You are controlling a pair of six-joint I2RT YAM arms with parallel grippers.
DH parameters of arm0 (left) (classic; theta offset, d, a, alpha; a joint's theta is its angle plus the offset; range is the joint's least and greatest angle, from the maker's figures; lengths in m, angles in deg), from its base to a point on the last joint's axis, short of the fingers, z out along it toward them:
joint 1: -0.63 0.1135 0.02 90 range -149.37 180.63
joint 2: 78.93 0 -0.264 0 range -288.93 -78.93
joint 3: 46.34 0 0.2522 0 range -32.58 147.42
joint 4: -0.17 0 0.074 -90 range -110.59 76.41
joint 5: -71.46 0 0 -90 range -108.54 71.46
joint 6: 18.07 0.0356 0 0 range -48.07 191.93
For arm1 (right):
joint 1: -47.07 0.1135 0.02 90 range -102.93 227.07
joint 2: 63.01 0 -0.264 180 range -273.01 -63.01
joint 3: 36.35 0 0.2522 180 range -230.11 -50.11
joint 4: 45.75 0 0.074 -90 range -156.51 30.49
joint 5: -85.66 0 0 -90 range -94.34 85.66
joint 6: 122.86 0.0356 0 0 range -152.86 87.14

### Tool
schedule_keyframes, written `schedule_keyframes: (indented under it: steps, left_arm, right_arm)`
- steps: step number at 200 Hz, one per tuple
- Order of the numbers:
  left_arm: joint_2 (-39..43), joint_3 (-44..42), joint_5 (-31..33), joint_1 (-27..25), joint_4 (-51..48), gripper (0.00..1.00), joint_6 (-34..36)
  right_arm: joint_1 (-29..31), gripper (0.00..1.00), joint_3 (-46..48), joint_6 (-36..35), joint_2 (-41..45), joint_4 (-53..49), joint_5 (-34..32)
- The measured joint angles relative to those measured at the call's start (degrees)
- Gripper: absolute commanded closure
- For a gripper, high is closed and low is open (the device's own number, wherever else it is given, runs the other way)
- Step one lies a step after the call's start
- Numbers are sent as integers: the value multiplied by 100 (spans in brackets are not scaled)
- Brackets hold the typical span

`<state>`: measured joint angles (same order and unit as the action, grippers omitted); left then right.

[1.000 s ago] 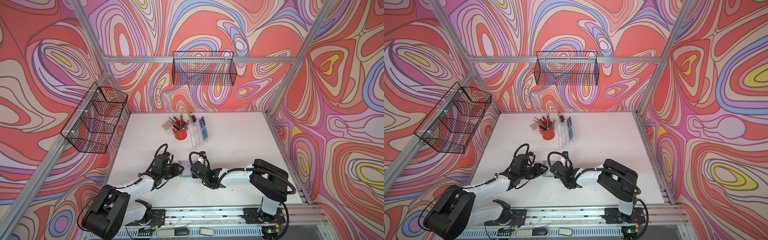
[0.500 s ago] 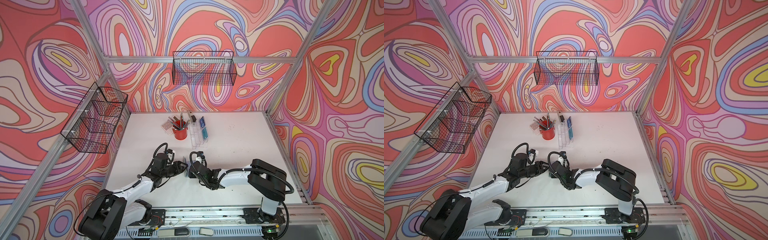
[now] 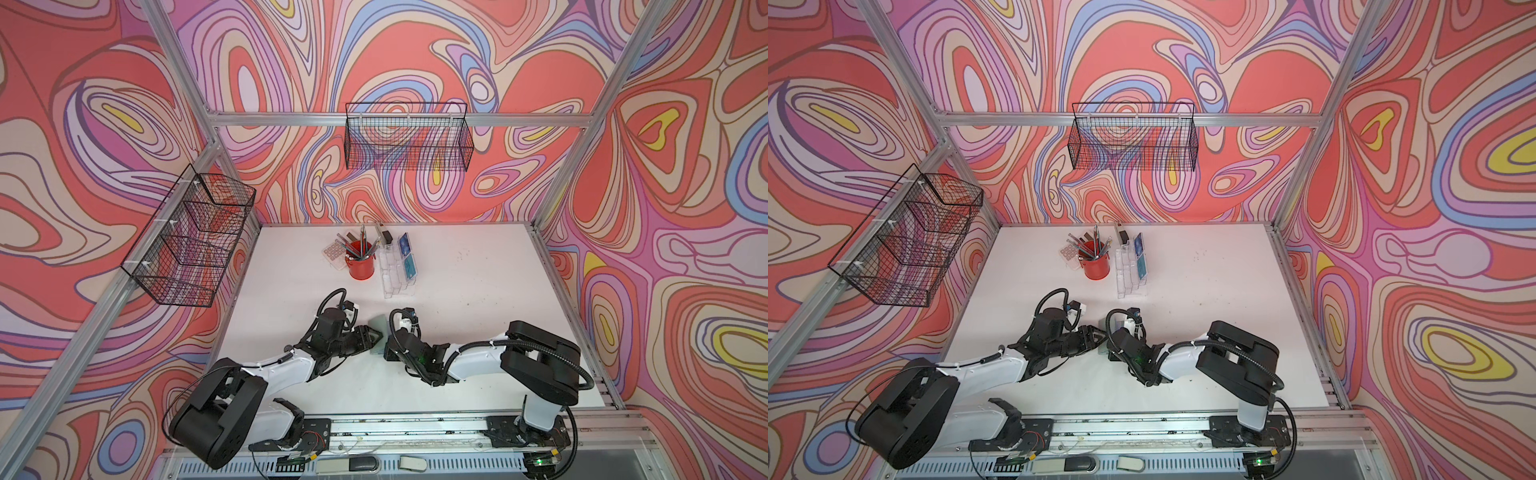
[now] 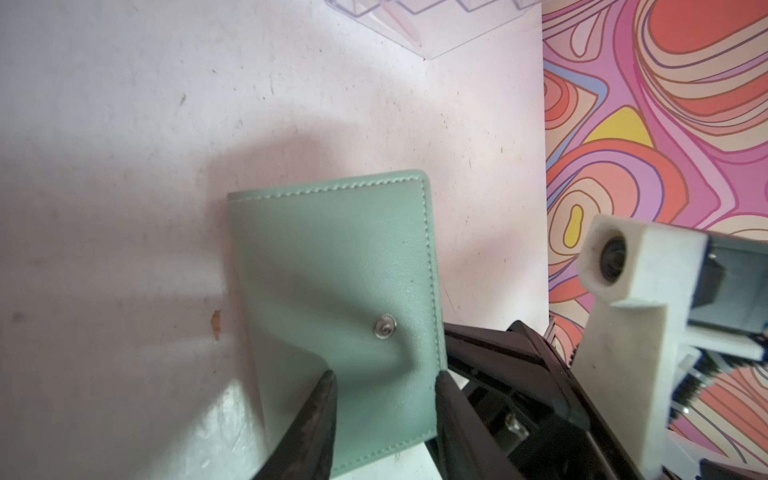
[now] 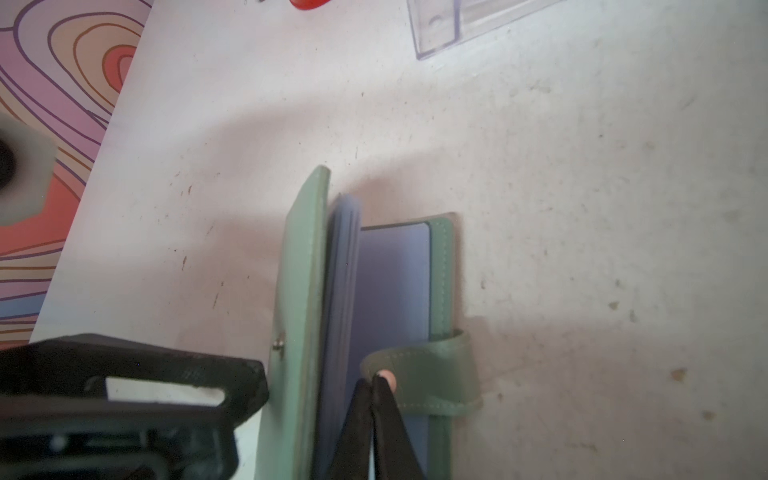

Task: Put the credit cards into the card holder

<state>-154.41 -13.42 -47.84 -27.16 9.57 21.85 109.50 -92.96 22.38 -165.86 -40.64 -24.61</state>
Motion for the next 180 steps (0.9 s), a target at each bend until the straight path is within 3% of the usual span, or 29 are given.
schedule_keyframes:
  steps: [91, 180]
  left_arm:
    - [-575, 127, 306, -46, 402, 65, -24]
    - [-704, 903, 1394, -407, -824, 68, 426]
  right_arm:
    - [-254, 100, 625, 216, 595, 184, -175]
    - [-317, 100, 660, 267, 612, 195, -223]
